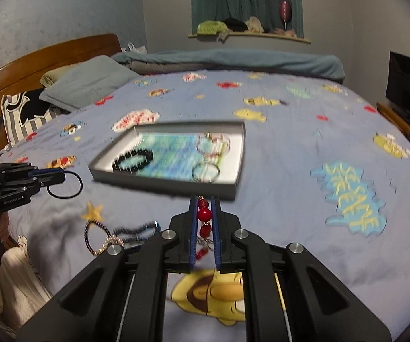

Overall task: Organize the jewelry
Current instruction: 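Lift the hair tie and red necklace and carry both toward the grey box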

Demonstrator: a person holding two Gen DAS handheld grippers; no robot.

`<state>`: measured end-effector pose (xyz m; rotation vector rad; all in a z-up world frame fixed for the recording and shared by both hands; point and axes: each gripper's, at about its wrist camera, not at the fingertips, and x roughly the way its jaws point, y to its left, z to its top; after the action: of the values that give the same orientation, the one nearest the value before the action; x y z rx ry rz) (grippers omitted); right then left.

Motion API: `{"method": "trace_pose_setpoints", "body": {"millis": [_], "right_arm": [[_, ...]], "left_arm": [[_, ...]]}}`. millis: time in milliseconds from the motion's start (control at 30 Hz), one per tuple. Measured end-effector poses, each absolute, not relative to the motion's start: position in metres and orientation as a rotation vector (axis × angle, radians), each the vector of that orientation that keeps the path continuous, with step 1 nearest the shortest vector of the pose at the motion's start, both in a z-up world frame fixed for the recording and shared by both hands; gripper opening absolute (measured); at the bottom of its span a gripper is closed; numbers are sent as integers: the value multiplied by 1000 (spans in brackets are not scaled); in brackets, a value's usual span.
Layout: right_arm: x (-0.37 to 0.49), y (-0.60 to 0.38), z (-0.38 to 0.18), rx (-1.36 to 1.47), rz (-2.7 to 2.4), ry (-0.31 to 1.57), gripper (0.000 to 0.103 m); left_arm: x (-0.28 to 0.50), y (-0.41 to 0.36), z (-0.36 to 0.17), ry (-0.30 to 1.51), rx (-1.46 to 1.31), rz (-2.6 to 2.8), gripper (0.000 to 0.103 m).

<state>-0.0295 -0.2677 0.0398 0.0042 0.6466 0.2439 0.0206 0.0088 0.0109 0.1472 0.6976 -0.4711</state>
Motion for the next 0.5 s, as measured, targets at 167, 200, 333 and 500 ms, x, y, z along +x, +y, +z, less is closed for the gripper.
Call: {"method": "trace_pose_setpoints", "body": {"millis": [167, 200, 333, 500], "right_arm": [[-17, -260, 66, -32, 237, 586, 9], [-13, -259, 72, -35, 238, 572, 9], [6, -253, 90, -48, 229, 531, 9], [46, -245, 110, -31, 235, 504, 9]], "left_arm": [[35, 12, 29, 678, 145, -449, 13], [40, 13, 31, 678, 141, -449, 13], [59, 12, 36, 676, 138, -451, 13], [101, 12, 42, 688, 116, -444, 13]]}}
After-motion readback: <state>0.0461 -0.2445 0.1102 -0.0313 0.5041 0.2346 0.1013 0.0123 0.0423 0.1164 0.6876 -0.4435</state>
